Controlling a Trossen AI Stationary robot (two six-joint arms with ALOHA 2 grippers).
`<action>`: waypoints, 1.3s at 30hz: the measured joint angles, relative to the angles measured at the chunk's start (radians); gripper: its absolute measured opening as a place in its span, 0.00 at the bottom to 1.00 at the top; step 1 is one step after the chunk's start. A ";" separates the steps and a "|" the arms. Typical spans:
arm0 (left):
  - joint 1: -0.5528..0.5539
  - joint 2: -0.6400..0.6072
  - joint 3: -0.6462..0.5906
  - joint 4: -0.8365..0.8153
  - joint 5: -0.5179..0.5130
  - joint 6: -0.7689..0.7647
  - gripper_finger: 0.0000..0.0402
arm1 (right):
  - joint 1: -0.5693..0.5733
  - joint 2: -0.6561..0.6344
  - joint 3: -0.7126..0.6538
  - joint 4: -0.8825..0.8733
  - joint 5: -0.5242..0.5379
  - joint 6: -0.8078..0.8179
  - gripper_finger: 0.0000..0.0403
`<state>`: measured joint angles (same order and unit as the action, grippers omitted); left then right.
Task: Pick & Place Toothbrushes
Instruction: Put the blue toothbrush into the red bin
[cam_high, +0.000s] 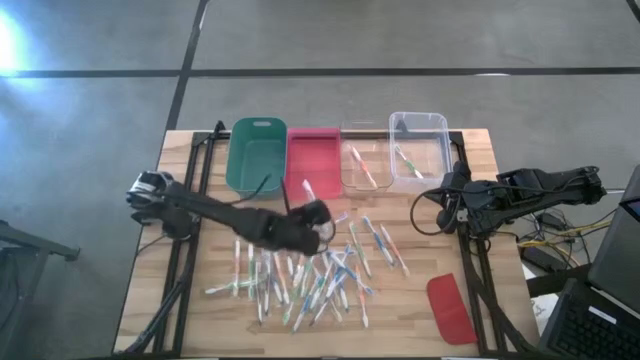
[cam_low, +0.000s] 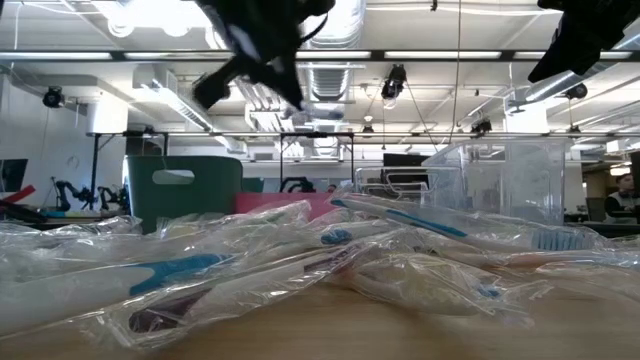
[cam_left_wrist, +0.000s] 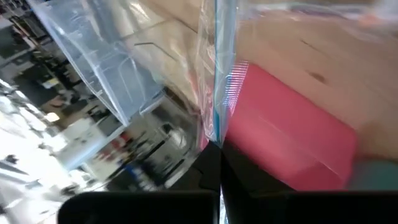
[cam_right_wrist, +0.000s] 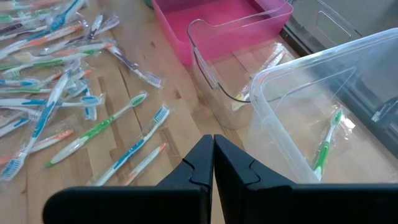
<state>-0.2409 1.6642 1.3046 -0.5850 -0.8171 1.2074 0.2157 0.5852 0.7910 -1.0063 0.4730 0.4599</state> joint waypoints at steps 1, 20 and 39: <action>0.025 0.000 0.024 -0.001 0.034 0.003 0.00 | 0.000 0.000 0.000 0.000 0.000 0.000 0.02; 0.508 0.006 0.262 -0.195 0.521 -0.113 0.00 | 0.000 0.000 0.000 0.000 0.000 0.000 0.02; 0.555 0.227 0.273 -0.182 0.368 0.097 0.00 | 0.000 0.000 0.000 0.000 0.000 0.000 0.02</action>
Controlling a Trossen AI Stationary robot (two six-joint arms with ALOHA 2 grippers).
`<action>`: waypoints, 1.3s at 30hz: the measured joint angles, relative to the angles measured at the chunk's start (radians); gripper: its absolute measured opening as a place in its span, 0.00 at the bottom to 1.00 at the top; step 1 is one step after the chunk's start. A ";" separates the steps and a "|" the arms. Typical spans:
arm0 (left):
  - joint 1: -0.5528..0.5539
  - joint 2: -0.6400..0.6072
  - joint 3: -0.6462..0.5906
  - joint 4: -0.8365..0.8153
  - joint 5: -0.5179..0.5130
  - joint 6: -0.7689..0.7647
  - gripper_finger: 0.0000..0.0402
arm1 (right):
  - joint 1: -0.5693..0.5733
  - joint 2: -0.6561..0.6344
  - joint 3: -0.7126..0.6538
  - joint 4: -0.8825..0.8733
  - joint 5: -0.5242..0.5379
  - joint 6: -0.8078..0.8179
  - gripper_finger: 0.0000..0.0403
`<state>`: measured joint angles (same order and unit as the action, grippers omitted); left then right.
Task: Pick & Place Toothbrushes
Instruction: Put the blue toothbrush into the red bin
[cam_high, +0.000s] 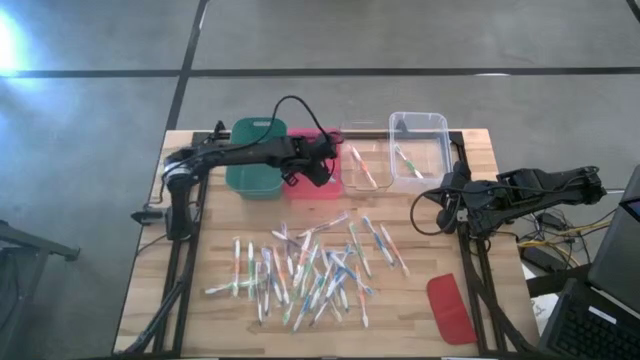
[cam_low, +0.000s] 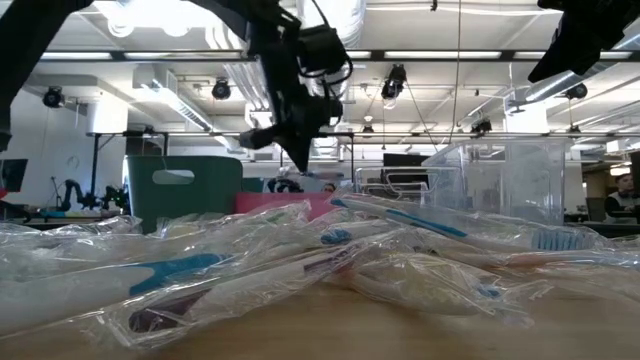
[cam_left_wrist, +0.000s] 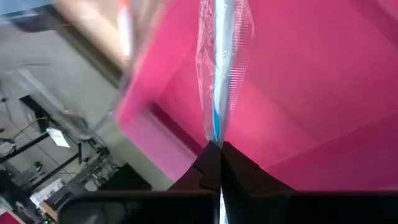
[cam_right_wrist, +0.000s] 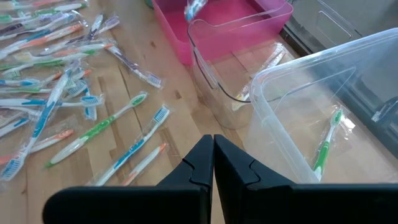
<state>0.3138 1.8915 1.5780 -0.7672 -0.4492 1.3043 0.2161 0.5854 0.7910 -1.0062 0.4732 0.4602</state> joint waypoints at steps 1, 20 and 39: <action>0.005 0.008 0.000 0.000 -0.014 0.011 0.00 | 0.000 0.000 0.000 0.000 0.000 0.000 0.02; 0.036 0.106 -0.002 0.042 -0.014 0.136 0.03 | 0.000 0.001 0.000 0.000 0.000 0.000 0.02; 0.029 0.105 -0.012 0.042 0.064 0.083 0.16 | 0.000 0.001 0.000 0.000 0.000 0.000 0.02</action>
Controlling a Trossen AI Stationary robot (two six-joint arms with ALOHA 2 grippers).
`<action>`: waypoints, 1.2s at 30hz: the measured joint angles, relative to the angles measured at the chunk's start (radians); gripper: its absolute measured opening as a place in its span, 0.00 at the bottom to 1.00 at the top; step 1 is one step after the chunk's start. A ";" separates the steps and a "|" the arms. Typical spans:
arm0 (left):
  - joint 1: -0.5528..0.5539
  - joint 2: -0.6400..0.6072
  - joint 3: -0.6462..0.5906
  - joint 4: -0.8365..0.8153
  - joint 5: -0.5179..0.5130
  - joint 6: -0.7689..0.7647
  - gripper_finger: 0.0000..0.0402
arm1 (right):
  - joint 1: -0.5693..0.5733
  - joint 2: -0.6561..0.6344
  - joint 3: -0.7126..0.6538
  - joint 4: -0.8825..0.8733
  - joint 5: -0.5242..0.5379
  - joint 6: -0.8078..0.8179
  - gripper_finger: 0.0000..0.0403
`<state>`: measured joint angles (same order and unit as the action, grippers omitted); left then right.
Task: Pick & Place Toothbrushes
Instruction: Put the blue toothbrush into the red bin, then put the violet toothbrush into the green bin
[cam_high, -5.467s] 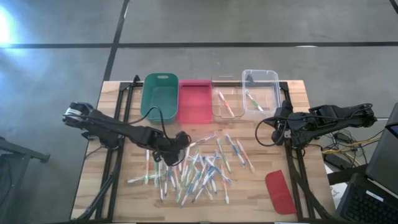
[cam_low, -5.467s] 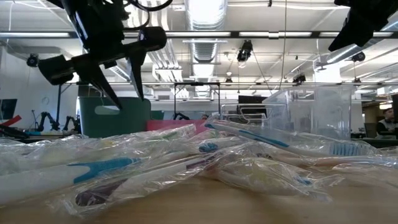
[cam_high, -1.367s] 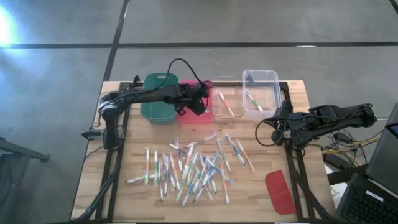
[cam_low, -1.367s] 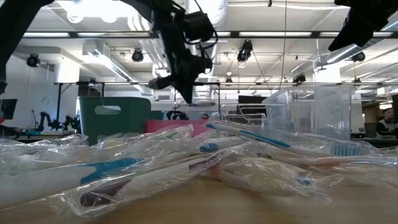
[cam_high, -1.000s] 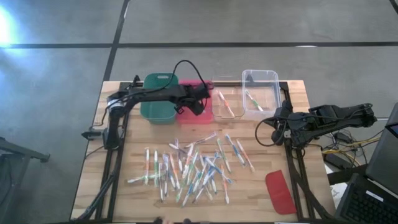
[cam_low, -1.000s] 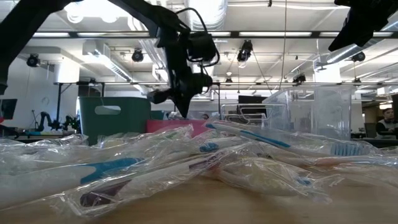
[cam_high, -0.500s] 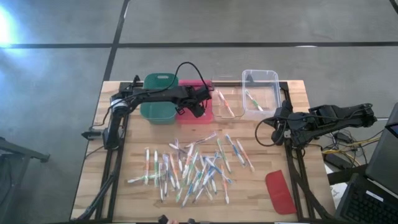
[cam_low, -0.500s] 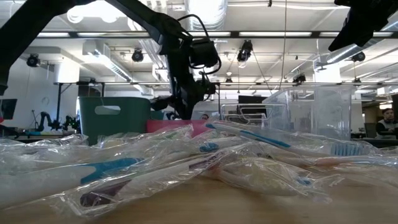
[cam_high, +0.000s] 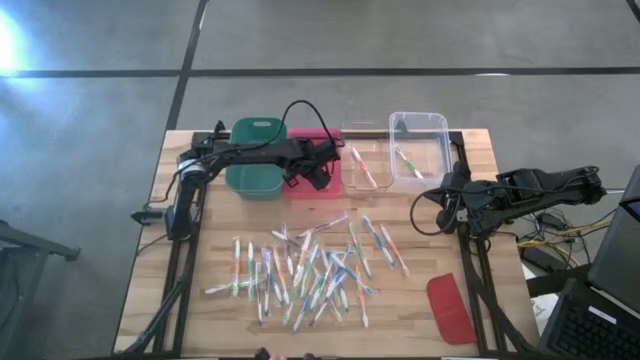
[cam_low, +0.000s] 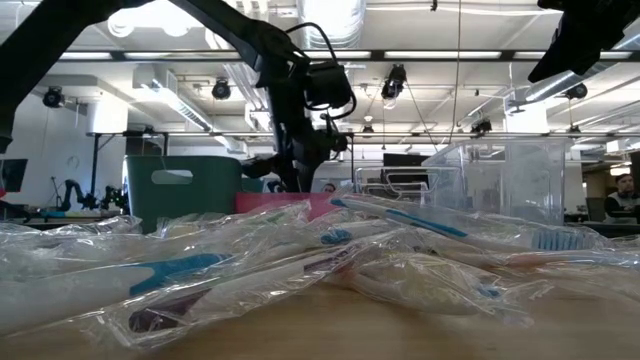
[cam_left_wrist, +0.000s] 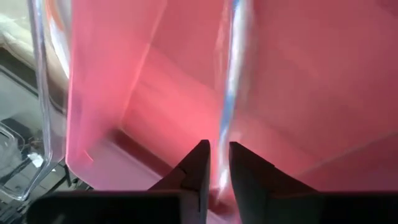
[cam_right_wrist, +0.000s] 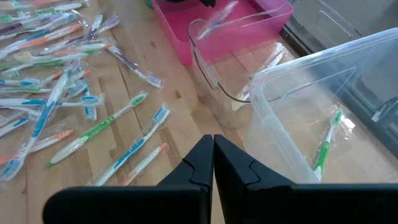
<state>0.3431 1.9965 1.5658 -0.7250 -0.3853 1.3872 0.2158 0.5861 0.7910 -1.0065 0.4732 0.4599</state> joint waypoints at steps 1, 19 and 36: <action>0.000 0.000 0.000 0.000 0.002 -0.003 0.17 | 0.000 0.000 0.000 0.000 0.000 0.000 0.02; -0.027 -0.103 0.016 -0.151 -0.081 -0.269 0.21 | 0.000 -0.001 0.000 0.000 0.000 0.000 0.02; -0.143 -0.590 -0.338 0.014 0.301 -1.158 0.21 | 0.000 0.000 0.000 0.000 0.000 0.000 0.02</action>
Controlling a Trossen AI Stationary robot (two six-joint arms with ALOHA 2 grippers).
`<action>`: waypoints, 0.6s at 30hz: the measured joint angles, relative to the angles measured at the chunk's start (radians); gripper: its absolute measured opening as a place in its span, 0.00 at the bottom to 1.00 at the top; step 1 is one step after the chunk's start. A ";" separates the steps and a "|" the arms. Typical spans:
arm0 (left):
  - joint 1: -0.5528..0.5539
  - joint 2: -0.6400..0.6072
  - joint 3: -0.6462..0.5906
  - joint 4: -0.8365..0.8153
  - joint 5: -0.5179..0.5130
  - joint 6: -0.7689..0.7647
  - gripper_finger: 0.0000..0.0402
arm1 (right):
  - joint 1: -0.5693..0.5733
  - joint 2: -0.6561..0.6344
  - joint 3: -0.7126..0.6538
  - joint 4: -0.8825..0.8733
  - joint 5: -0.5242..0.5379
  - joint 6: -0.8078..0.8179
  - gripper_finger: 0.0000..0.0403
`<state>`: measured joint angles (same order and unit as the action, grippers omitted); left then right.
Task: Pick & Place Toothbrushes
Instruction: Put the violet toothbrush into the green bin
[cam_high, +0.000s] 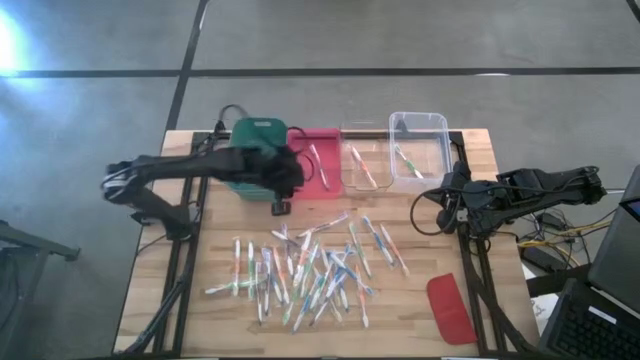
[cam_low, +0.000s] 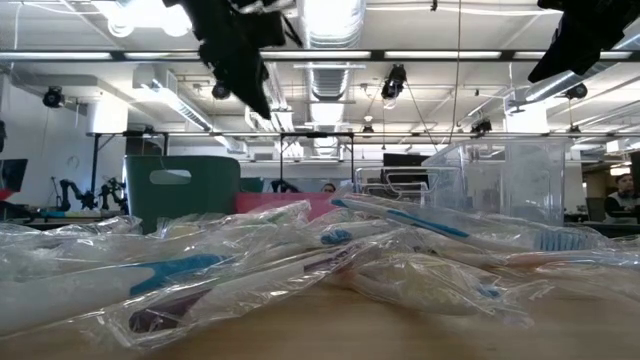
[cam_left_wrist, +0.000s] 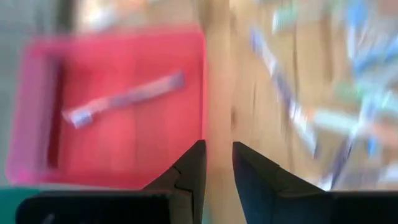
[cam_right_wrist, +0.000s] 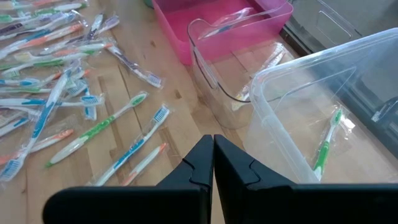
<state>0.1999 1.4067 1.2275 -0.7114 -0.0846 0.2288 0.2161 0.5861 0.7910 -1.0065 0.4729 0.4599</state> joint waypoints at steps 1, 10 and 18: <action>-0.010 -0.042 -0.046 0.077 -0.001 -0.024 0.21 | 0.000 0.000 0.000 0.000 0.000 0.000 0.02; -0.038 -0.346 -0.499 0.772 -0.001 -0.270 0.21 | 0.000 0.000 0.000 0.000 0.000 0.000 0.02; -0.038 -0.489 -0.811 1.078 -0.002 -0.309 0.21 | 0.000 0.000 0.000 0.000 0.000 0.000 0.02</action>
<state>0.1619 0.9179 0.4162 0.3669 -0.0868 -0.0802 0.2161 0.5858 0.7910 -1.0065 0.4732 0.4599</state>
